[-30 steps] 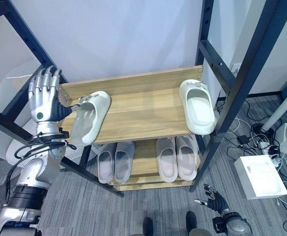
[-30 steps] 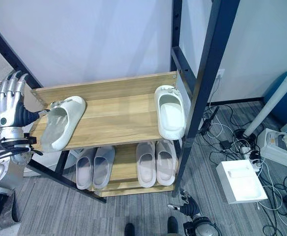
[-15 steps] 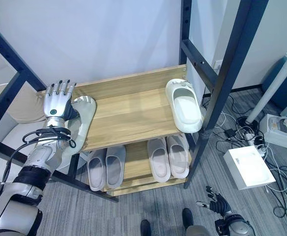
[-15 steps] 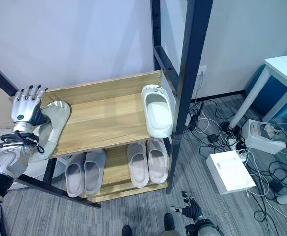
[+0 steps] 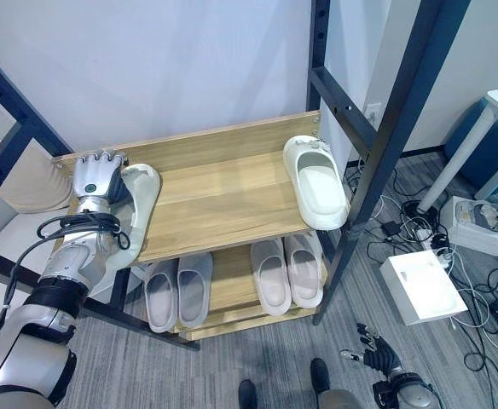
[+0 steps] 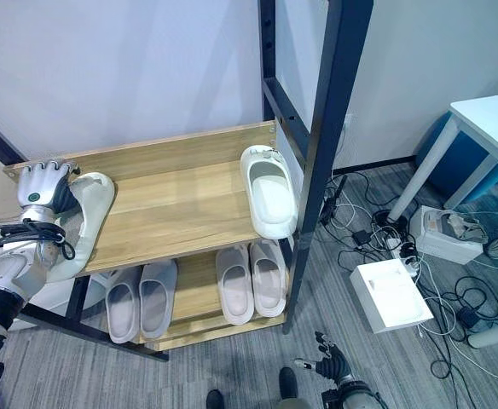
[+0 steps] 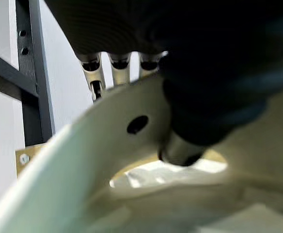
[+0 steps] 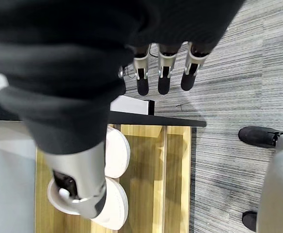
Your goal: Arrange the slippers neatly on the shoe rack.
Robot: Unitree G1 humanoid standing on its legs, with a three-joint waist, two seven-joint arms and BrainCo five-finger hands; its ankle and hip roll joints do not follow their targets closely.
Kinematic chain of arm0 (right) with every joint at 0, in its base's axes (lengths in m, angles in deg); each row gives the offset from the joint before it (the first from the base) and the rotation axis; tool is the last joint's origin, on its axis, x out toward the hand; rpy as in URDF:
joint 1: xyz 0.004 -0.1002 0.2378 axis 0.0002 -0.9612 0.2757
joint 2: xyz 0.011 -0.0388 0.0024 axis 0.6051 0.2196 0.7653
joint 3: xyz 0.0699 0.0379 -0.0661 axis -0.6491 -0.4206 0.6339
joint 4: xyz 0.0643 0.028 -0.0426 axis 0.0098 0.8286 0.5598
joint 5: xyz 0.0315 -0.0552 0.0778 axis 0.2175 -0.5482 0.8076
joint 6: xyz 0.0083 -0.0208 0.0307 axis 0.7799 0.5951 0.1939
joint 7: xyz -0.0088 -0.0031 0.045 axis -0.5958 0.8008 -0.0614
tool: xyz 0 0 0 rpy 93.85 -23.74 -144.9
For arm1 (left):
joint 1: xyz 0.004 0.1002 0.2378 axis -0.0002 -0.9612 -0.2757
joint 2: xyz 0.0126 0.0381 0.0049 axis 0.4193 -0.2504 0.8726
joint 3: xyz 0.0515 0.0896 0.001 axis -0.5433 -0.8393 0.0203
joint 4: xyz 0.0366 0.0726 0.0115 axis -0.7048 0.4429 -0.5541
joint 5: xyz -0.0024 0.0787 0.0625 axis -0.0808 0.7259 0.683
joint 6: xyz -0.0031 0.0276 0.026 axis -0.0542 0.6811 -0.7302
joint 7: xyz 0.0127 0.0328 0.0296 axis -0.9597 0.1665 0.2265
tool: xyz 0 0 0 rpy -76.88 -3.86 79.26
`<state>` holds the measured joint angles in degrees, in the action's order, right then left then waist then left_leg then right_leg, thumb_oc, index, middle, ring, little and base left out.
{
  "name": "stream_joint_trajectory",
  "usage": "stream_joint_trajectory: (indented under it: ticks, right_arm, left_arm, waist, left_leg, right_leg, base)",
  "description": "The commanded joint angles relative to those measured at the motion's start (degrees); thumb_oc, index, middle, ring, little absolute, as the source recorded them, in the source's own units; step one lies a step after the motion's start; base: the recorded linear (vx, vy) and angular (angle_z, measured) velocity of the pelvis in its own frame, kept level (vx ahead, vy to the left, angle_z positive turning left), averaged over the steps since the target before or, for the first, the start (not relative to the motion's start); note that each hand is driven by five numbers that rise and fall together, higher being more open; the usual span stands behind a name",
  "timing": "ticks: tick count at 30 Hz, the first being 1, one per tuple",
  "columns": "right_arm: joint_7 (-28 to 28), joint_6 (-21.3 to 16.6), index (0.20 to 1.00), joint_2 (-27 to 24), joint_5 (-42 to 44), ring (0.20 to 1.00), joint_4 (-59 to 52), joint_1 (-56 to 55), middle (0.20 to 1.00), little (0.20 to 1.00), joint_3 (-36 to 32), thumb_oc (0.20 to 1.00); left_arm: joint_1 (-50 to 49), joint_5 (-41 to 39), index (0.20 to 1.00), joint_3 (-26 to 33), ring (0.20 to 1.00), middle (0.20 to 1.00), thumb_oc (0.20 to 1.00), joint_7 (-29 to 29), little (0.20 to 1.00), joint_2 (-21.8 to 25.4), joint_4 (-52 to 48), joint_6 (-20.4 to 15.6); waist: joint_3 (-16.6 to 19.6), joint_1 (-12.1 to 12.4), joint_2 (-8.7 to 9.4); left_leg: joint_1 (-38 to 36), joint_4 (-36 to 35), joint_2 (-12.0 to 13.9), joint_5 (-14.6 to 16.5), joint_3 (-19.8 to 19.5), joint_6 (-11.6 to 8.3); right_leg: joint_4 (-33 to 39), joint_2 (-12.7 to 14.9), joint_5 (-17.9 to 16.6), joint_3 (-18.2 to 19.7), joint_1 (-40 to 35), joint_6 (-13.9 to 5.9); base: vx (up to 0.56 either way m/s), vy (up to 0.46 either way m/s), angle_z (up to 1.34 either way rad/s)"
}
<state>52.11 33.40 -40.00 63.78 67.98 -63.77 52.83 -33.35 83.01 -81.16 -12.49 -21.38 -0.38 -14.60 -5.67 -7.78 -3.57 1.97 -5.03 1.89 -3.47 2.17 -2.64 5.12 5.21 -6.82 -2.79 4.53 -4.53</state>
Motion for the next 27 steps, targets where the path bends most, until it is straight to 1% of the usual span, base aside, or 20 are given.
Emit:
stream_joint_trajectory:
  ticks: [1, 2, 3, 5, 6, 8, 9, 11, 13, 14, 15, 17, 18, 19, 20, 25, 27]
  right_arm:
    - [0.08, -2.44, 1.000, 0.06, 1.08, 1.000, -2.85, 2.06, 1.000, 1.000, -0.56, 1.000]
    - [0.08, -2.44, 1.000, 0.07, 1.07, 1.000, -2.85, 2.06, 1.000, 1.000, -0.57, 1.000]
    - [-0.09, -2.40, 1.000, 0.14, 1.35, 1.000, -3.16, 2.33, 1.000, 1.000, -0.77, 1.000]
    - [-0.21, -2.29, 1.000, 0.22, 1.62, 1.000, -2.79, 2.75, 1.000, 1.000, -0.76, 1.000]
    - [-0.20, -2.30, 1.000, 0.24, 1.62, 1.000, -2.76, 2.75, 1.000, 1.000, -0.84, 1.000]
    - [-0.25, -2.23, 1.000, 0.11, 2.05, 1.000, -3.08, 3.00, 1.000, 1.000, -0.78, 1.000]
    - [-0.25, -2.20, 1.000, 0.14, 2.06, 1.000, -3.11, 2.98, 1.000, 1.000, -0.89, 1.000]
    - [-0.35, -2.16, 1.000, -0.36, 2.49, 1.000, -3.26, 3.04, 1.000, 1.000, -0.98, 1.000]
    - [-0.63, -2.04, 1.000, -0.93, 2.77, 1.000, -3.39, 3.34, 1.000, 1.000, -1.36, 1.000]
    - [-0.63, -2.03, 1.000, -0.92, 2.77, 1.000, -3.40, 3.34, 1.000, 1.000, -1.38, 1.000]
    - [-0.81, -2.04, 1.000, -1.62, 3.06, 1.000, -3.61, 3.67, 1.000, 1.000, -1.43, 1.000]
    - [-0.82, -2.04, 1.000, -2.20, 3.16, 1.000, -3.82, 3.80, 1.000, 1.000, -1.58, 1.000]
    - [-0.82, -2.02, 1.000, -2.17, 3.17, 1.000, -3.84, 3.81, 1.000, 1.000, -1.65, 1.000]
    - [-0.83, -2.00, 1.000, -2.32, 3.29, 1.000, -3.74, 3.76, 1.000, 1.000, -1.76, 1.000]
    - [-1.04, -2.10, 1.000, -2.83, 3.50, 1.000, -3.64, 3.65, 1.000, 1.000, -2.16, 1.000]
    - [-1.60, -2.13, 1.000, -3.27, 4.51, 1.000, -2.63, 3.45, 1.000, 1.000, -3.32, 1.000]
    - [-1.56, -2.05, 1.000, -3.39, 4.80, 1.000, -2.48, 3.18, 1.000, 1.000, -3.65, 1.000]
  left_arm:
    - [8.82, 0.88, 0.200, -2.29, 0.200, 0.200, 0.200, 0.70, 0.200, 3.76, -3.03, -1.29]
    - [8.84, 0.88, 0.200, -2.31, 0.200, 0.200, 0.200, 0.70, 0.200, 3.76, -3.02, -1.29]
    - [9.58, 1.68, 0.200, -3.10, 0.200, 0.200, 0.200, 0.05, 0.200, 2.68, -6.44, -2.13]
    - [10.58, 2.60, 0.200, -4.28, 0.200, 0.200, 0.200, -0.37, 0.200, 1.04, -9.94, -3.21]
    - [10.66, 2.65, 0.200, -4.33, 0.200, 0.200, 0.200, -0.44, 0.200, 0.98, -9.98, -3.18]
    - [13.31, 3.54, 0.200, -6.84, 0.200, 0.200, 0.200, -1.25, 0.200, -1.30, -12.37, -4.22]
    - [13.47, 3.55, 0.200, -6.96, 0.200, 0.200, 0.200, -1.29, 0.200, -1.37, -12.34, -4.19]
    - [16.94, 3.95, 0.200, -9.95, 0.200, 0.200, 0.200, -2.03, 0.200, -4.77, -12.08, -4.73]
    - [19.55, 3.54, 0.200, -12.17, 0.200, 0.200, 0.200, -2.34, 0.200, -6.72, -9.99, -4.80]
    - [19.60, 3.54, 0.200, -12.22, 0.200, 0.200, 0.200, -2.32, 0.200, -6.75, -9.95, -4.81]
    - [22.03, 3.34, 0.200, -14.14, 0.200, 0.200, 0.200, -2.79, 0.200, -8.52, -7.16, -4.41]
    - [24.53, 3.22, 0.200, -16.24, 0.200, 0.200, 0.200, -3.25, 0.200, -9.77, -3.74, -4.27]
    - [24.74, 3.18, 0.200, -16.39, 0.200, 0.200, 0.200, -3.13, 0.200, -9.88, -3.49, -4.31]
    - [25.54, 3.24, 0.200, -17.46, 0.200, 0.200, 0.200, -3.37, 0.200, -10.61, -1.82, -4.23]
    - [26.87, 3.14, 0.200, -18.70, 0.200, 0.200, 0.200, -3.77, 0.200, -12.30, 0.98, -3.85]
    - [28.47, 2.11, 0.200, -19.49, 0.200, 0.200, 0.200, -4.32, 0.200, -15.27, 6.01, -3.10]
    - [29.02, 1.76, 0.200, -19.46, 0.200, 0.200, 0.200, -4.41, 0.200, -15.71, 6.89, -2.85]
  waist:
    - [-0.76, -0.69, 0.46]
    - [-0.78, -0.69, 0.47]
    - [-0.74, -0.65, 0.42]
    - [-0.69, -0.73, 0.35]
    - [-0.73, -0.68, 0.35]
    - [-0.72, -1.18, 0.18]
    - [-0.75, -1.09, 0.19]
    - [-0.87, -2.08, -0.13]
    - [-1.06, -2.70, -0.50]
    - [-1.07, -2.65, -0.49]
    - [-1.20, -4.02, -0.86]
    - [-1.36, -4.95, -1.20]
    - [-1.39, -4.80, -1.19]
    - [-1.41, -5.22, -1.33]
    - [-1.58, -6.37, -1.68]
    - [-1.95, -8.09, -2.35]
    - [-1.92, -8.21, -2.57]
  left_leg:
    - [-4.21, 0.03, -0.68, 5.29, -1.85, -0.33]
    - [-4.22, 0.03, -0.68, 5.29, -1.86, -0.33]
    - [-4.28, 0.03, -0.70, 5.23, -2.00, -0.35]
    - [-4.30, 0.03, -0.72, 5.18, -2.16, -0.35]
    - [-4.32, 0.03, -0.73, 5.19, -2.19, -0.35]
    - [-4.27, 0.03, -0.69, 5.02, -2.23, -0.40]
    - [-4.27, 0.03, -0.69, 5.02, -2.24, -0.40]
    - [-4.27, 0.03, -0.61, 4.82, -1.86, -0.44]
    - [-4.23, 0.03, -0.51, 4.74, -1.26, -0.47]
    - [-4.23, 0.03, -0.51, 4.74, -1.24, -0.47]
    - [-4.25, 0.03, -0.39, 4.71, -0.31, -0.52]
    - [-4.31, 0.03, -0.17, 4.65, 0.75, -0.61]
    - [-4.31, 0.03, -0.15, 4.67, 0.83, -0.62]
    - [-4.33, 0.03, -0.04, 4.65, 1.32, -0.69]
    - [-4.43, 0.03, 0.14, 4.62, 2.01, -0.80]
    - [-4.71, 0.03, 0.35, 4.71, 3.36, -0.99]
    - [-4.94, 0.03, 0.43, 4.76, 3.65, -1.07]
  right_leg:
    - [-0.12, 0.96, 8.44, -0.37, -6.90, -3.96]
    - [-0.12, 0.96, 8.44, -0.38, -6.91, -3.96]
    - [-0.12, 0.96, 8.53, -0.56, -7.10, -3.87]
    - [-0.12, 0.97, 8.61, -0.68, -7.31, -3.76]
    - [-0.12, 0.97, 8.62, -0.71, -7.35, -3.76]
    - [-0.12, 0.91, 8.63, -0.74, -7.40, -3.63]
    - [-0.12, 0.91, 8.63, -0.75, -7.41, -3.63]
    - [-0.12, 0.77, 8.54, -0.41, -7.19, -3.57]
    - [-0.12, 0.64, 8.31, 0.12, -6.75, -3.55]
    - [-0.12, 0.64, 8.31, 0.14, -6.74, -3.55]
    - [-0.12, 0.51, 8.10, 0.91, -6.23, -3.57]
    - [-0.12, 0.31, 7.85, 1.94, -5.77, -3.50]
    - [-0.12, 0.28, 7.83, 2.03, -5.73, -3.50]
    - [-0.12, 0.17, 7.82, 2.49, -5.59, -3.49]
    - [-0.12, 0.08, 7.78, 3.25, -5.27, -3.49]
    - [-0.12, -0.27, 7.61, 4.64, -4.69, -3.41]
    - [-0.12, -0.37, 7.62, 4.70, -4.74, -3.36]
  base:
    - [0.00, -0.025, 0.04]
    - [-0.01, -0.023, 0.06]
    - [-0.01, -0.023, 0.04]
    - [-0.01, -0.018, 0.01]
    - [-0.02, -0.025, 0.04]
    - [-0.03, -0.036, 0.01]
    - [-0.03, -0.043, -0.02]
    - [-0.03, -0.034, -0.03]
    - [0.00, 0.000, 0.00]
    - [-0.02, -0.018, -0.06]
    - [-0.01, -0.024, -0.11]
    - [-0.01, -0.026, -0.18]
    - [0.00, -0.021, -0.37]
    - [0.01, -0.027, -0.48]
    - [0.01, -0.035, -0.39]
    - [0.01, -0.023, -0.12]
    - [0.01, -0.026, -0.08]
